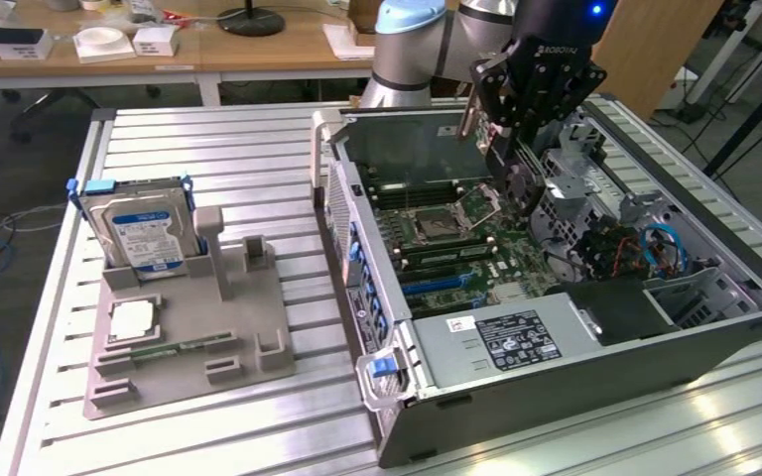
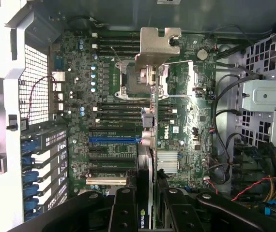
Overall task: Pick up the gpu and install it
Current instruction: 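Insert the gpu into the slot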
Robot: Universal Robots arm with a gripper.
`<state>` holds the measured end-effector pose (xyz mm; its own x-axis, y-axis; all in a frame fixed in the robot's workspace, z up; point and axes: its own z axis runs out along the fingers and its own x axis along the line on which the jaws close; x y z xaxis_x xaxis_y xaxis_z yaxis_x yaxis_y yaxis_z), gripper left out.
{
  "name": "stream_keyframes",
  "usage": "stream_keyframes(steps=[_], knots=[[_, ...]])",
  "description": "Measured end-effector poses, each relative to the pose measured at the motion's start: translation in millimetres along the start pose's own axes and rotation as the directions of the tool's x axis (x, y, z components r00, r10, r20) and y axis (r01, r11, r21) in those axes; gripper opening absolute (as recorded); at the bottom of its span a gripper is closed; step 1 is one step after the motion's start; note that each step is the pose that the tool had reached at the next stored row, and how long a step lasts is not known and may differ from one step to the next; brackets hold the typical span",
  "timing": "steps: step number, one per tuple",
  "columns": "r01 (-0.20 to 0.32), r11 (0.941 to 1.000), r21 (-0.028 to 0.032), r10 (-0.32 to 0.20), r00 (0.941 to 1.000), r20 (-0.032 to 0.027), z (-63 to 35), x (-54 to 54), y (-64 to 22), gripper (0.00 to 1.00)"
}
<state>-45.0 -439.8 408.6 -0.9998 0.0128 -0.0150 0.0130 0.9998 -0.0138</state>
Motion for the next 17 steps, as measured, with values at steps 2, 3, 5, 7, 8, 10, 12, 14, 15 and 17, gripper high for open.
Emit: stream_keyframes(steps=[2,3,5,7,8,10,12,14,15,17], knots=[[0.002,1.0,0.0,-0.002,1.0,0.0,0.1,0.0,0.0,0.26],[0.006,1.0,-0.0002,-0.006,1.0,0.0001,0.2,0.0,0.0,0.26],[0.019,0.9998,-0.0007,-0.019,0.9998,0.0004,0.6,0.0,0.2,0.26],[0.032,0.9995,-0.0006,-0.032,0.9995,0.0005,0.8,0.0,0.3,0.26],[0.038,0.9993,-0.0006,-0.038,0.9993,0.0005,0.8,0.0,0.4,0.26],[0.052,0.9987,-0.0008,-0.052,0.9987,0.0007,1.2,0.0,0.5,0.26],[0.068,0.9977,-0.0009,-0.068,0.9977,0.0008,1.5,0.0,0.5,0.26],[0.084,0.9965,-0.0012,-0.084,0.9965,0.001,2.0,0.0,0.5,0.26],[0.092,0.9957,-0.0014,-0.092,0.9957,0.0012,2.3,0.0,0.5,0.26],[0.11,0.994,-0.0016,-0.11,0.994,0.0014,2.6,0.0,0.5,0.26]])
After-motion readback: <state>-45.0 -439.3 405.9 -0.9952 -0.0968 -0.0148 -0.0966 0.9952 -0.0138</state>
